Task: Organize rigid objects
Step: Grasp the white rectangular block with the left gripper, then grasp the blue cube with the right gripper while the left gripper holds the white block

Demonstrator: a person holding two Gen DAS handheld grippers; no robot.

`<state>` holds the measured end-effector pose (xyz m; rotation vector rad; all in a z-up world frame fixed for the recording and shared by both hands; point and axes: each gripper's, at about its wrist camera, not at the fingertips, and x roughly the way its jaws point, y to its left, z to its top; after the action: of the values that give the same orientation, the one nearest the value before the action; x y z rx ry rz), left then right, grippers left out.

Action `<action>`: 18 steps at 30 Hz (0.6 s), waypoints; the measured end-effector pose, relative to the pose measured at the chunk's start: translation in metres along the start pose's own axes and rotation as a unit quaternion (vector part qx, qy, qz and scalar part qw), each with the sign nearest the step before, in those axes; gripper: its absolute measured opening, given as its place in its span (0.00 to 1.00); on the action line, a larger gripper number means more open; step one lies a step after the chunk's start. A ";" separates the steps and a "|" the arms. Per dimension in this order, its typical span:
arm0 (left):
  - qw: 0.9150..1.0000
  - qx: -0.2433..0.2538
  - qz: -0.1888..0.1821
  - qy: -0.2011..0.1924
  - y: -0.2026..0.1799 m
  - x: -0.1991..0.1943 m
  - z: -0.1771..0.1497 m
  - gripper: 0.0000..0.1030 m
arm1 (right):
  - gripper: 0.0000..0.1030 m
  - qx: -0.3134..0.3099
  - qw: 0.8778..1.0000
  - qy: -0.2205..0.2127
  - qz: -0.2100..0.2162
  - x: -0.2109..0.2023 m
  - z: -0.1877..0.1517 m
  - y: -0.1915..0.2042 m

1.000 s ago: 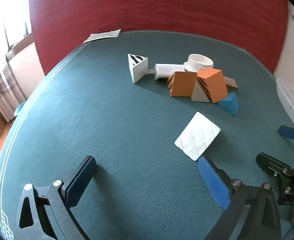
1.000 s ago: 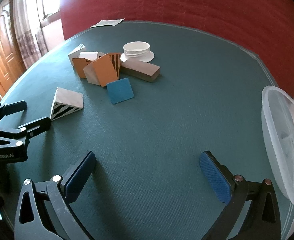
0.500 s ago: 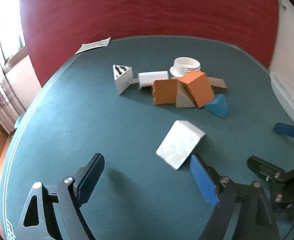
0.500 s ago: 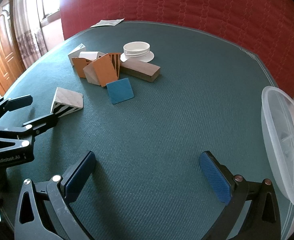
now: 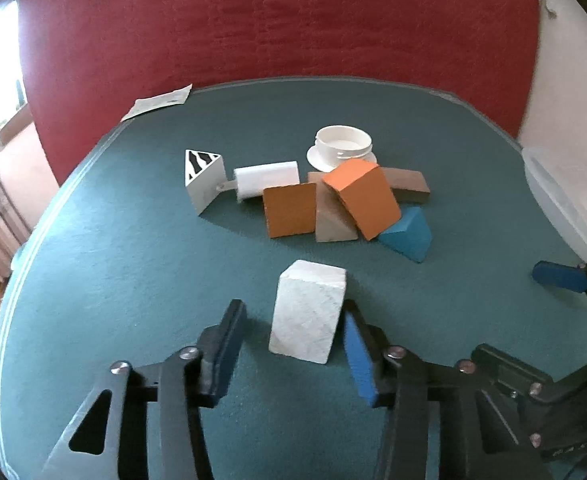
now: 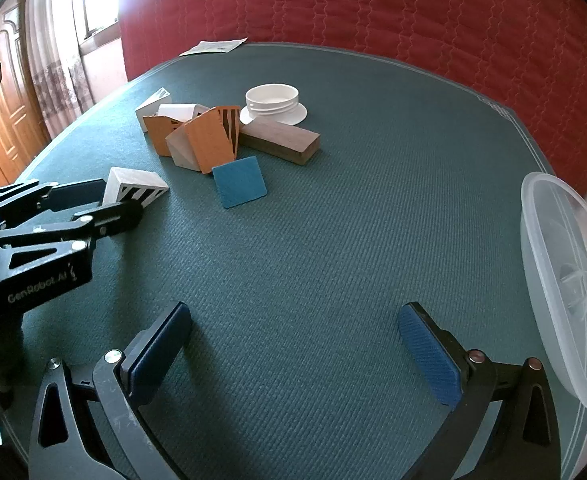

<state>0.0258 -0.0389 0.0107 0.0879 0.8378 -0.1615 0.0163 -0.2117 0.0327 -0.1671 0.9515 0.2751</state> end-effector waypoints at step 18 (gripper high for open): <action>0.999 -0.040 -0.010 -0.017 0.014 -0.008 -0.001 0.32 | 0.80 0.041 0.999 -0.020 0.017 -0.003 0.012 -0.010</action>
<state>0.0223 -0.0243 0.0158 0.0005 0.8098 -0.1480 0.0268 -0.2184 0.0417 -0.0692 0.9247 0.2690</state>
